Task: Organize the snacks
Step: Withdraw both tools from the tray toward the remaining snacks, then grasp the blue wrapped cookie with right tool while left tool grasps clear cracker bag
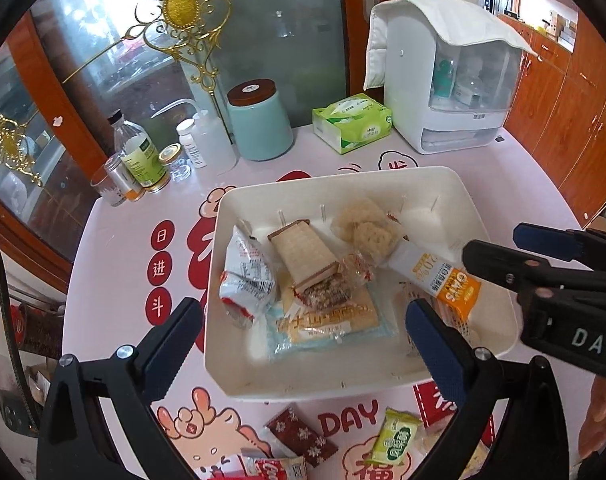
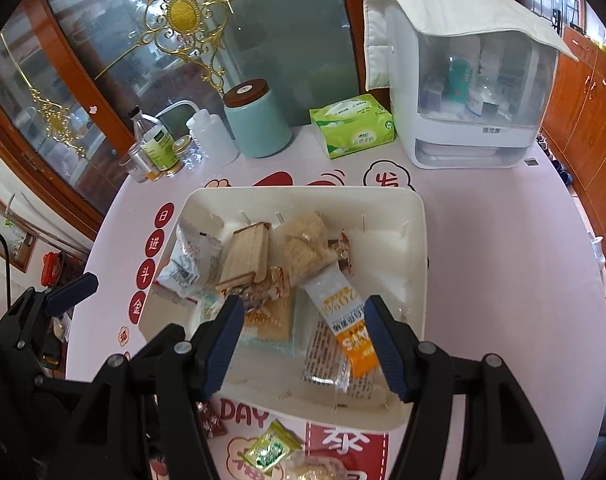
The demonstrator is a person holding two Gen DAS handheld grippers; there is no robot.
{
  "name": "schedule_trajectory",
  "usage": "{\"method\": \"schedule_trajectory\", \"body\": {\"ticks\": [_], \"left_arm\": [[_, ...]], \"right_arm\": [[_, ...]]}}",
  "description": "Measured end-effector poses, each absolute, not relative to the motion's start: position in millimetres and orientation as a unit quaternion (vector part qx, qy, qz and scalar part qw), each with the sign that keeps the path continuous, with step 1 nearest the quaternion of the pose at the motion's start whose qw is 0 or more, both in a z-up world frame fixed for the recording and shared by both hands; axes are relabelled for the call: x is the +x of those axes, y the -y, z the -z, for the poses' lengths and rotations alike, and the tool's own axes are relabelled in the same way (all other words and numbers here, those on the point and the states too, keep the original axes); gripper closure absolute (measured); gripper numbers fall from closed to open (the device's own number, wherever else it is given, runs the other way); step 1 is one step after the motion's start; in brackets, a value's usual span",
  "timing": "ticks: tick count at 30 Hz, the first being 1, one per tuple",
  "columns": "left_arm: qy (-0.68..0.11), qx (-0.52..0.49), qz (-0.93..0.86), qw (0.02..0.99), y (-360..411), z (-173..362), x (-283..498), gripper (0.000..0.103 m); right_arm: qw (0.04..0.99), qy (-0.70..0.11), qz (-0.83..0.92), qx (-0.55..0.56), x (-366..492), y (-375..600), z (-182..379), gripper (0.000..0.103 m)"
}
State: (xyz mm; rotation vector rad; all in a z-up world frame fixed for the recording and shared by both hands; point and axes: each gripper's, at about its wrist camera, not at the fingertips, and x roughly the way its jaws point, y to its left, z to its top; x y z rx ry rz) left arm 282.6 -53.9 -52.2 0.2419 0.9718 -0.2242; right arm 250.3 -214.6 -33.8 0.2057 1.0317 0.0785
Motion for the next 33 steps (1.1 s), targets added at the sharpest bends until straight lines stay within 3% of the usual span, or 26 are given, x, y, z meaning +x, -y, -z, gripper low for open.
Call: {"method": "schedule_trajectory", "body": {"ticks": [20,33], "left_arm": [[-0.460,0.095,0.145,0.871,47,52,165,0.002],[-0.492,0.104,0.161,0.849,81,124,95,0.002]], "right_arm": [[0.879,-0.468,-0.039,0.087,108,249,26,0.040],[0.837,-0.541,-0.006,0.080,18,258,119,0.040]]}}
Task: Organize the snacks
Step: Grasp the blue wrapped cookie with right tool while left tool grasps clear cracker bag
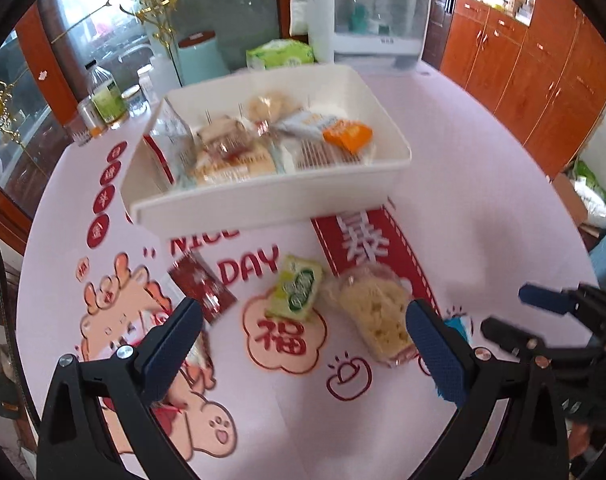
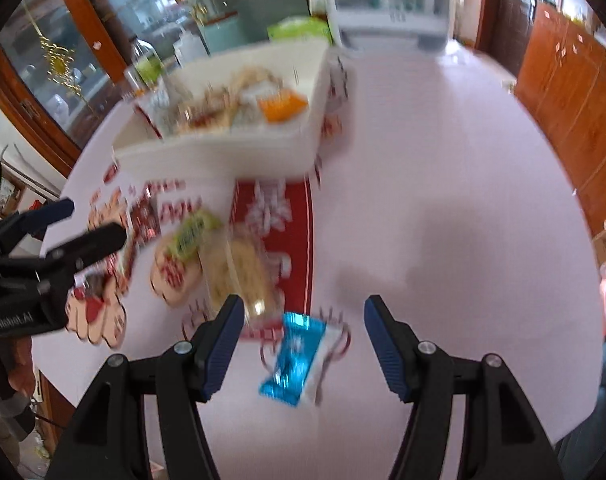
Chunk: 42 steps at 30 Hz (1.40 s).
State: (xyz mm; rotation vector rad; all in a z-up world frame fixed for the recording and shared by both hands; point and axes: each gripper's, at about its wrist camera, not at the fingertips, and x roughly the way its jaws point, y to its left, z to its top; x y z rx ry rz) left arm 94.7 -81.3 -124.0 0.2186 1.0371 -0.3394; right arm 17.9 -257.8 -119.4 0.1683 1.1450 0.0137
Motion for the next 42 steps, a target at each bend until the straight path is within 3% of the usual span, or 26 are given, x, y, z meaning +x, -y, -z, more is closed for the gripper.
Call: {"method": "schedule_trajectory", "body": {"ticks": [5,16,17,21,25,42], "left_arm": [[-0.509,0.105,0.155,0.840,89,151,86,0.002],[-0.523,0.100,0.148,0.833,99,177,82,0.002],[-0.524,0.099,0.148,0.833,100,178,83,0.002],[-0.531,0.092,0.148,0.829,106,184,86,0.002],[-0.542,0.084,0.144,0.823,114,192,91,0.002],[-0.593,0.060,0.121,0.794,152,229,116,0.002]], "right_arm": [[0.813,-0.573,0.005,0.102,1,257,161,0.040],[0.803,-0.588,0.008,0.094,-6,239,198,0.040],[0.806,-0.586,0.009,0.088,-7,237,199,0.041],[0.814,-0.577,0.014,0.062,-9,233,198,0.064],[0.817,-0.573,0.017,0.072,-11,242,198,0.070],[0.821,-0.554,0.076,0.111,2,290,198,0.076]]}}
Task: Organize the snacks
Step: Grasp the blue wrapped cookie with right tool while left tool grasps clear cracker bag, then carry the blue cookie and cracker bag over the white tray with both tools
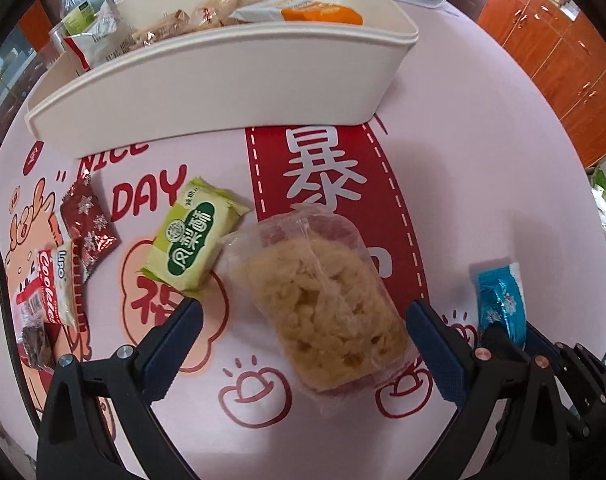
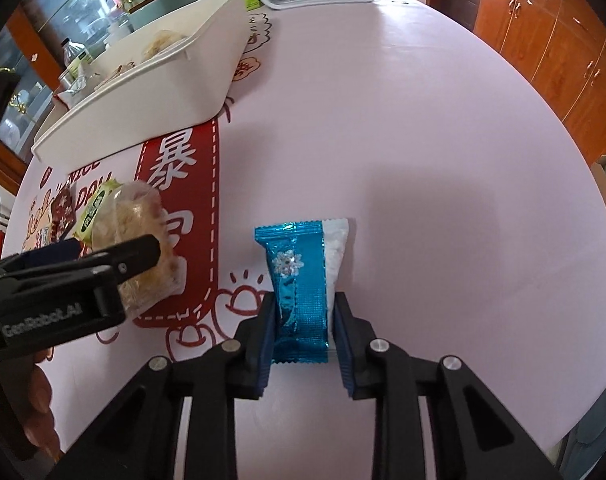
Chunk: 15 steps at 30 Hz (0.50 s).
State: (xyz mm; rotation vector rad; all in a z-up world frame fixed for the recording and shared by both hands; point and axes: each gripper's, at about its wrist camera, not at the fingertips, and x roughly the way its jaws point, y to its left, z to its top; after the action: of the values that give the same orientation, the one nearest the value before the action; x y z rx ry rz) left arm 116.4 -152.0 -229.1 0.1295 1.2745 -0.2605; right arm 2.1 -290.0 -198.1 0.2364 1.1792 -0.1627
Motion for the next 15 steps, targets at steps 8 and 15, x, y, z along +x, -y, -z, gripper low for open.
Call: {"method": "schedule_trajectory", "body": {"ticks": [8,15], "left_arm": [[-0.609,0.080,0.112,0.781,159,250,115,0.006],[-0.603,0.088,0.133,0.781,153,246,99,0.035]], "right_arm": [[0.822,-0.554,0.074,0.111,3,289,198,0.076],[0.822,-0.555,0.066,0.110,2,286,198,0.076]]}}
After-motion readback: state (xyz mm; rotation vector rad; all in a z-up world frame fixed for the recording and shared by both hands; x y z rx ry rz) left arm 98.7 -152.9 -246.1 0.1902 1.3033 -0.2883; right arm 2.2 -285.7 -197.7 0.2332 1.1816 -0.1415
